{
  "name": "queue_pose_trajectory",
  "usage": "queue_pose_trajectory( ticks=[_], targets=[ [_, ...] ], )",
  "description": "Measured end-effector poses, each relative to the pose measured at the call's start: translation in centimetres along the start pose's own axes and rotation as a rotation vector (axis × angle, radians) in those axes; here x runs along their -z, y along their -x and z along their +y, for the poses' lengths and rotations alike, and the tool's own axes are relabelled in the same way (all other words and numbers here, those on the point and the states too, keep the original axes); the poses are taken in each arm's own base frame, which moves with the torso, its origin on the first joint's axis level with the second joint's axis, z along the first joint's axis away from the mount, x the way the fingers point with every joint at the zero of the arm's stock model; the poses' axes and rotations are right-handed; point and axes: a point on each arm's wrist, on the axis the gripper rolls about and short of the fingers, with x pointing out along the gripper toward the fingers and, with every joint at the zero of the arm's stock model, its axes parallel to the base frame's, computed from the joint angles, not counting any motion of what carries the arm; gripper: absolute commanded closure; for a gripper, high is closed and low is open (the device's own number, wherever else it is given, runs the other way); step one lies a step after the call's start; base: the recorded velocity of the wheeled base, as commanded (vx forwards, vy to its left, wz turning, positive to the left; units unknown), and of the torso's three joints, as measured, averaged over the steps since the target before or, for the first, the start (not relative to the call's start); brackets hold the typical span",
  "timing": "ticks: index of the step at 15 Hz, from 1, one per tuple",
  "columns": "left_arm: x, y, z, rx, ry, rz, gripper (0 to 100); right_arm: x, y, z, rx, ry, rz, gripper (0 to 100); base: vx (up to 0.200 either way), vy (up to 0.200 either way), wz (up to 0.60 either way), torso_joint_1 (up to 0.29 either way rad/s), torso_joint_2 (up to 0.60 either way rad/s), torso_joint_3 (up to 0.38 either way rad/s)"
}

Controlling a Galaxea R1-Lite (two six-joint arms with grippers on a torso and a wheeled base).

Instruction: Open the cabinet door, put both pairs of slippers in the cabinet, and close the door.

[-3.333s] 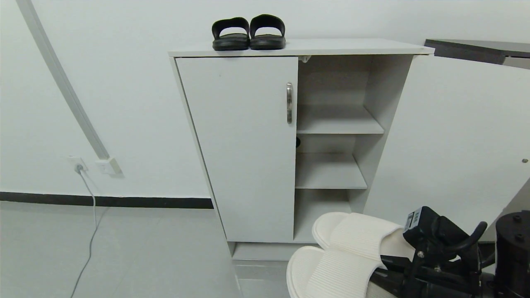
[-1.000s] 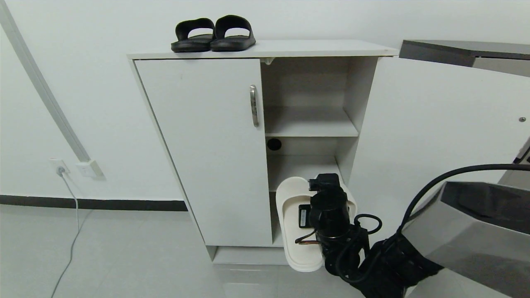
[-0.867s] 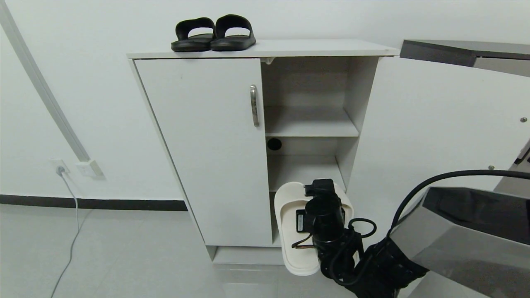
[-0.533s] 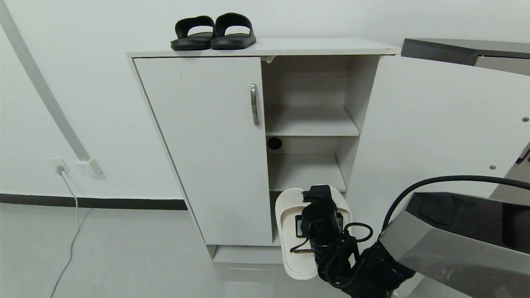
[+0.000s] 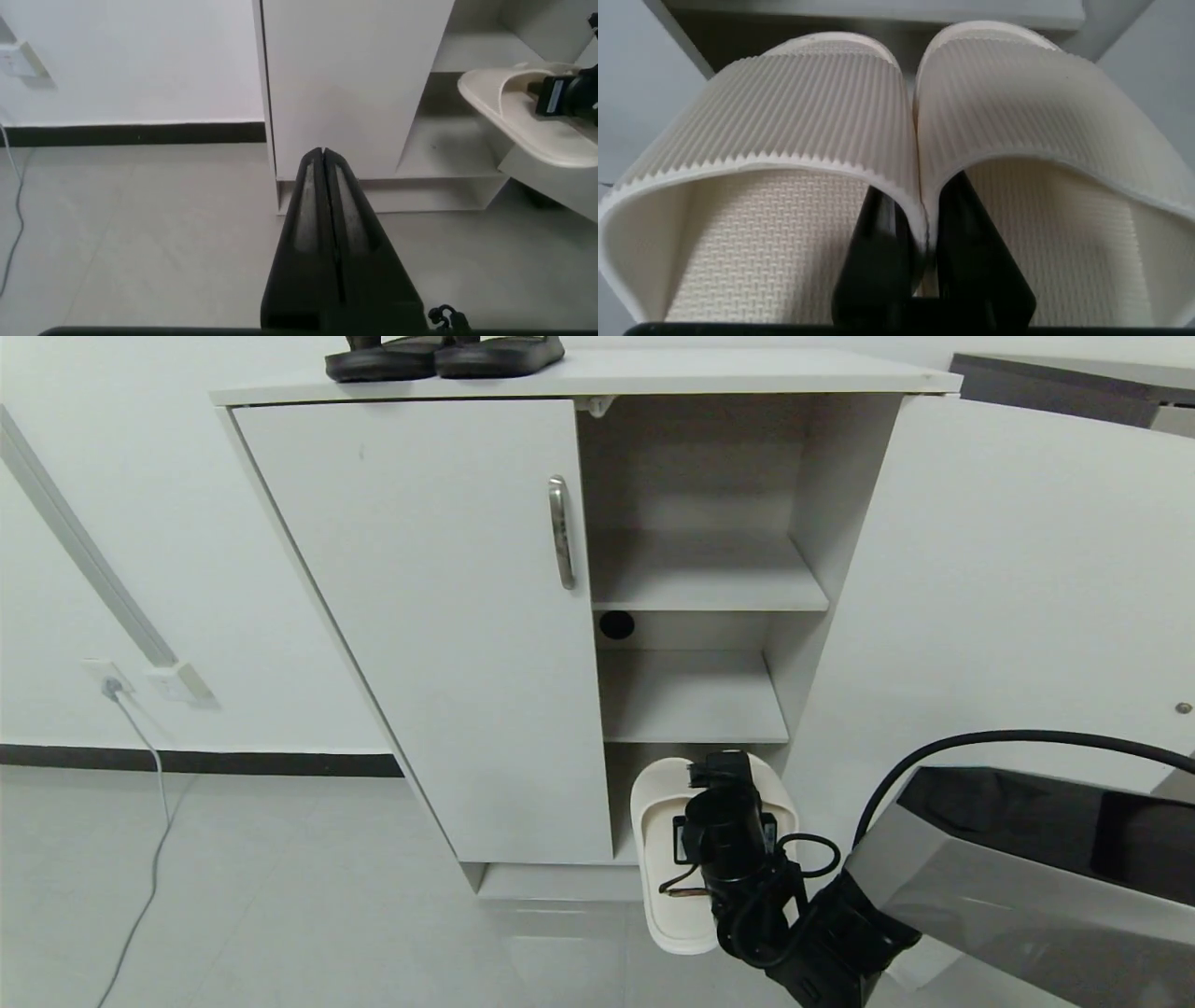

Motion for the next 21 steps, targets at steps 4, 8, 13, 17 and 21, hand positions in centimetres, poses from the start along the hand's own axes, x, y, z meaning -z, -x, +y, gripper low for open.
queue_pose_trajectory(
  ticks=[4, 8, 13, 17, 21],
  targets=[
    [0.0, 0.0, 0.0, -0.001, 0.003, 0.000, 100, -1.0, 0.1, 0.2, -0.024, -0.029, -0.143, 100, 0.000, 0.000, 0.00, 0.002, 0.00, -0.063],
    [0.0, 0.0, 0.0, -0.001, 0.004, 0.000, 100, -0.3, -0.1, 0.0, -0.021, 0.015, -0.211, 100, 0.000, 0.000, 0.00, 0.000, 0.00, 0.000],
    [0.0, 0.0, 0.0, -0.001, 0.004, 0.000, 100, 0.2, -0.5, -0.2, -0.012, 0.027, -0.200, 100, 0.080, 0.000, 0.00, 0.000, 0.00, 0.001],
    [0.0, 0.0, 0.0, -0.001, 0.004, 0.000, 100, 0.2, -0.7, -0.3, -0.008, 0.026, -0.201, 100, 0.200, 0.000, 0.00, 0.001, 0.00, -0.002],
    [0.0, 0.0, 0.0, -0.001, 0.004, 0.000, 100, 0.1, -0.7, -0.3, -0.007, 0.026, -0.201, 100, 0.200, 0.000, 0.00, 0.004, 0.00, 0.000]
  ],
)
